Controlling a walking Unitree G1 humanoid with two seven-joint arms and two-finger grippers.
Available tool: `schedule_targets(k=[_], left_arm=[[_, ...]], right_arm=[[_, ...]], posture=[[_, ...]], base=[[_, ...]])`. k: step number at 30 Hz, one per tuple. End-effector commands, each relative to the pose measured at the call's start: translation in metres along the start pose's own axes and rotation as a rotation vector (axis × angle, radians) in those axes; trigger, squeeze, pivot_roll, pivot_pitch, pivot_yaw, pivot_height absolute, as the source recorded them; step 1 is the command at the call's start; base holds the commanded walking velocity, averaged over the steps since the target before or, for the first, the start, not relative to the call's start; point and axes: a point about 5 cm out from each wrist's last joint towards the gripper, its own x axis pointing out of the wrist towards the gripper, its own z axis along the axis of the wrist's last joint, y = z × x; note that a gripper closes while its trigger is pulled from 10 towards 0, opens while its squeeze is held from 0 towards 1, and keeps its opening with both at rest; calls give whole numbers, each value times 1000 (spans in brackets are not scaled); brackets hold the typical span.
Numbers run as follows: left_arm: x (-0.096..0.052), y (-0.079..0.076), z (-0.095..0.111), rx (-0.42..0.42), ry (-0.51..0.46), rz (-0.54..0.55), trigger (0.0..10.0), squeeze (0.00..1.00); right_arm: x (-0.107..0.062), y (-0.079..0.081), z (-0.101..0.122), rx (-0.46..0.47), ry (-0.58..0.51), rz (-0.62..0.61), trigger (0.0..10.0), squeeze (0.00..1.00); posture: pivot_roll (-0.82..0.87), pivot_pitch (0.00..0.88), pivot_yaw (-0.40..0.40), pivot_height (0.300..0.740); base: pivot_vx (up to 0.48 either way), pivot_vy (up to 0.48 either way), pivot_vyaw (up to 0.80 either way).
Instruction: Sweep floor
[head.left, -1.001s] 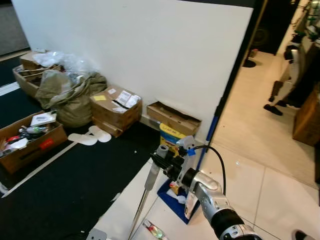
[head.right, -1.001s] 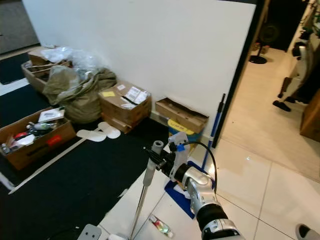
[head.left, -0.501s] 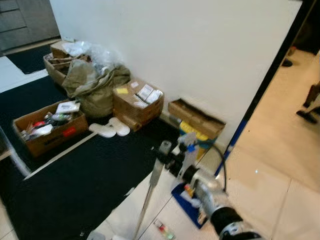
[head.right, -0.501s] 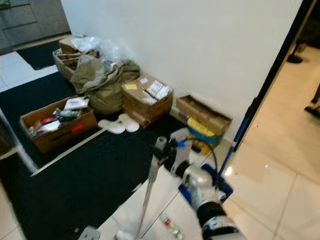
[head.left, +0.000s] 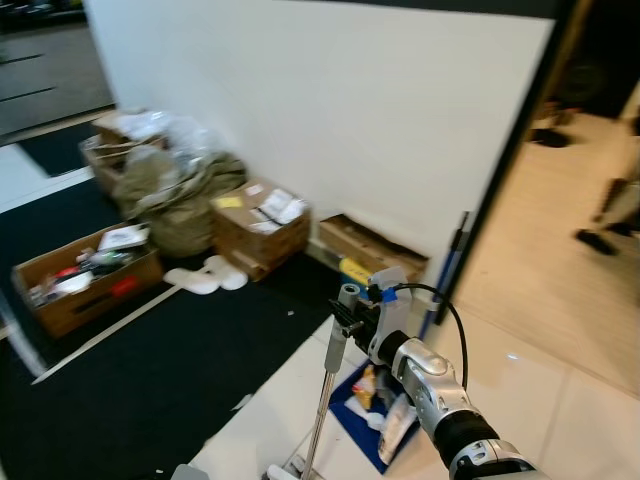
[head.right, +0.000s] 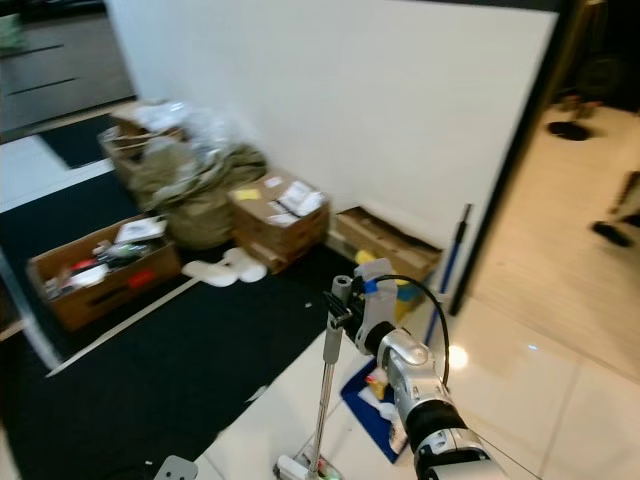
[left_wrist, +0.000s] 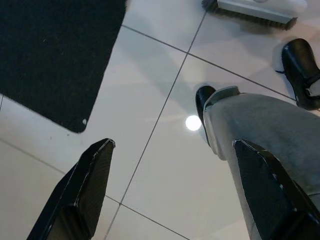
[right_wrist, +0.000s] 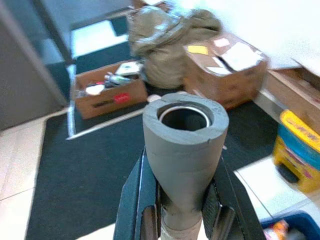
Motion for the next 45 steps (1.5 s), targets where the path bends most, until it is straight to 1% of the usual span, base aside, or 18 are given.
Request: schedule_targets(k=[1, 4, 7, 11, 15, 16, 18, 20, 21, 22, 24, 27, 28, 30, 33, 36, 40, 45], left_arm=[[-3, 5, -14, -10, 37, 4, 10000, 0], [-4, 7, -17, -13, 38, 5, 10000, 0], [-6, 11, -22, -8, 43, 7, 10000, 0], [-7, 13, -24, -3, 46, 11, 10000, 0], [-9, 16, -28, -6, 49, 22, 10000, 0], [-10, 19, -30, -4, 48, 32, 10000, 0], [-11, 22, -31, -2, 46, 41, 10000, 0], [-11, 22, -31, -2, 46, 41, 10000, 0], [-11, 26, -32, 3, 43, 50, 10000, 0], [-11, 26, -32, 3, 43, 50, 10000, 0], [-13, 36, -32, 14, 28, 78, 10000, 0], [-13, 36, -32, 14, 28, 78, 10000, 0], [-14, 43, -31, 23, 15, 93, 10000, 0], [-14, 43, -31, 23, 15, 93, 10000, 0], [-14, 48, -28, 31, 2, 100, 10000, 0], [-14, 48, -27, 33, 1, 101, 10000, 0], [-14, 50, -26, 38, -4, 98, 10000, 0], [-15, 50, -27, 40, -5, 96, 10000, 0]], right_arm=[[4, 5, -2, 30, 15, -12, 10000, 0], [5, 7, -4, 53, 22, -27, 10000, 0], [5, 8, -6, 47, 30, -52, 10000, 0], [5, 7, -5, 40, 29, -74, 10000, 0], [6, 5, -1, 44, 6, -115, 10000, 0], [7, 4, 4, 46, -31, -158, 10000, 0], [7, 2, 8, 42, -60, -194, 10000, 0], [7, 2, 8, 42, -60, -194, 10000, 0], [7, 0, 11, 16, -83, -235, 10000, 0], [7, 0, 11, 16, -83, -235, 10000, 0], [2, -11, 20, -42, -160, -357, 10000, 0], [2, -11, 20, -42, -160, -357, 10000, 0], [-6, -21, 29, -78, -246, -457, 10000, 0], [-6, -21, 29, -78, -246, -457, 10000, 0], [-18, -37, 43, -132, -356, -563, 10000, 0], [-20, -39, 46, -144, -370, -571, 10000, 0], [-21, -45, 62, -186, -424, -586, 10000, 0], [-20, -45, 71, -230, -450, -578, 10000, 0]], posture=[[-30, 13, -52, 740], [-29, 25, -51, 740], [-30, 54, -35, 740], [-30, 54, -35, 740], [-18, 78, -24, 740], [-2, 106, -14, 740], [-1, 110, -12, 740], [-1, 110, -12, 740], [5, 122, -5, 740], [5, 122, -5, 740], [16, 149, 12, 740], [16, 149, 12, 740], [21, 156, 21, 740], [21, 156, 21, 740], [23, 157, 27, 740], [24, 155, 28, 740], [30, 159, 31, 740], [33, 162, 34, 740]], base=[[0, 0, 0], [0, 0, 0], [0, 0, 0], [0, 0, 0], [0, 0, 0], [0, 0, 0], [0, 0, 0], [0, 0, 0], [0, 0, 0], [0, 0, 0], [0, 0, 0], [0, 0, 0], [0, 0, 0], [0, 0, 0], [0, 0, 0], [0, 0, 0], [0, 0, 0], [0, 0, 0]])
